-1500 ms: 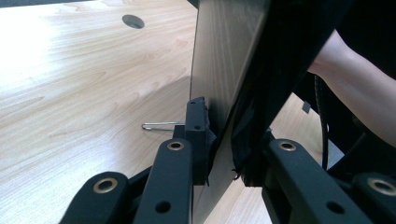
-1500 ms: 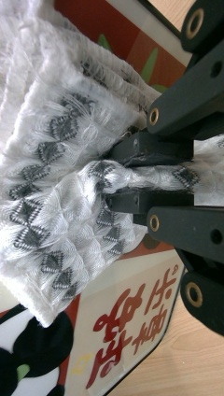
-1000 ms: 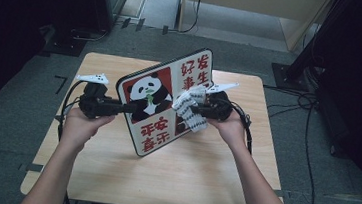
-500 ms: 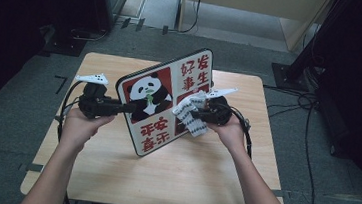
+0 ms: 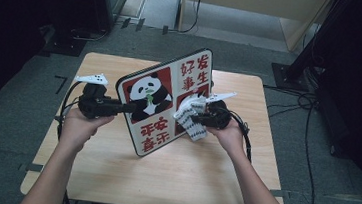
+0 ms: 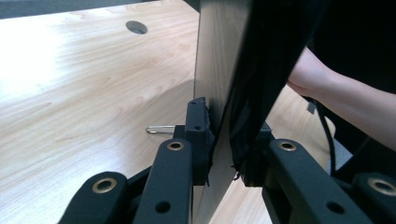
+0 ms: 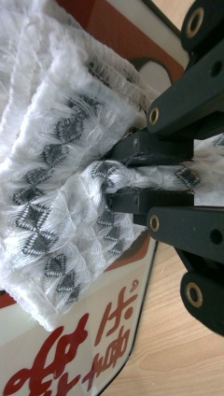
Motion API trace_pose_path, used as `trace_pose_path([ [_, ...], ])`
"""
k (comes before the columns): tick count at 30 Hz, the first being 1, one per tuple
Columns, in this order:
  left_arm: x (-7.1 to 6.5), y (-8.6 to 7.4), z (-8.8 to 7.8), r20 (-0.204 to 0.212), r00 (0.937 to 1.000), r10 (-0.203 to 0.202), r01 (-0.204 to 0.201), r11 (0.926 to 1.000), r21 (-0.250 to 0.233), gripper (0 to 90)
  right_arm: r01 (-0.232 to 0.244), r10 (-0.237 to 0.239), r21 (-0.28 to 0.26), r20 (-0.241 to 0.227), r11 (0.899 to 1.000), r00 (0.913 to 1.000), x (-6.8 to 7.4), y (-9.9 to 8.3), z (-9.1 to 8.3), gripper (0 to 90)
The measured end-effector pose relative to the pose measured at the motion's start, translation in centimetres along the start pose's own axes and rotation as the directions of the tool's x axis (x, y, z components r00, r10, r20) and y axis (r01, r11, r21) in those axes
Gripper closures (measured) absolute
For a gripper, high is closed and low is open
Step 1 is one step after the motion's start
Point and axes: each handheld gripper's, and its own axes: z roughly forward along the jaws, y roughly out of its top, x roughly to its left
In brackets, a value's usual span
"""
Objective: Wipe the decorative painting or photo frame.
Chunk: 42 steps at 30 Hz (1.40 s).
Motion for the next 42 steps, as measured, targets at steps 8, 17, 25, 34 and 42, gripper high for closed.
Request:
trace_pose_path([
  [8, 0.2, 0.0, 0.0, 0.02, 0.9998, -0.002, 0.001, 1.0, 0.006, 78.1, -0.007, 0.007, 0.003, -0.003, 1.0, 1.0, 0.0, -0.7, 0.4, 79.7],
  [17, 0.3, 0.1, 0.0, 0.028, 0.9996, -0.001, 0.001, 1.0, 0.01, 77.8, -0.001, 0.001, 0.035, 0.005, 0.999, 1.0, 0.0, -1.7, 1.3, 79.7],
  [25, 0.5, 0.1, 0.0, 0.036, 0.9994, 0.001, -0.001, 1.0, 0.01, 77.5, -0.004, 0.004, 0.061, 0.009, 0.998, 1.0, 0.0, -2.1, 1.8, 79.7],
  [34, 0.5, 0.1, 0.0, 0.036, 0.9993, -0.004, 0.004, 1.0, 0.004, 77.3, -0.012, 0.012, 0.045, -0.002, 0.999, 0.9999, 0.1, -1.6, 1.2, 80.0],
  [42, 0.5, -0.1, 0.0, 0.033, 0.9994, -0.01, 0.01, 0.9999, -0.002, 77.5, -0.004, 0.004, 0.006, -0.005, 1.0, 1.0, 0.4, -0.5, 0.1, 80.1],
])
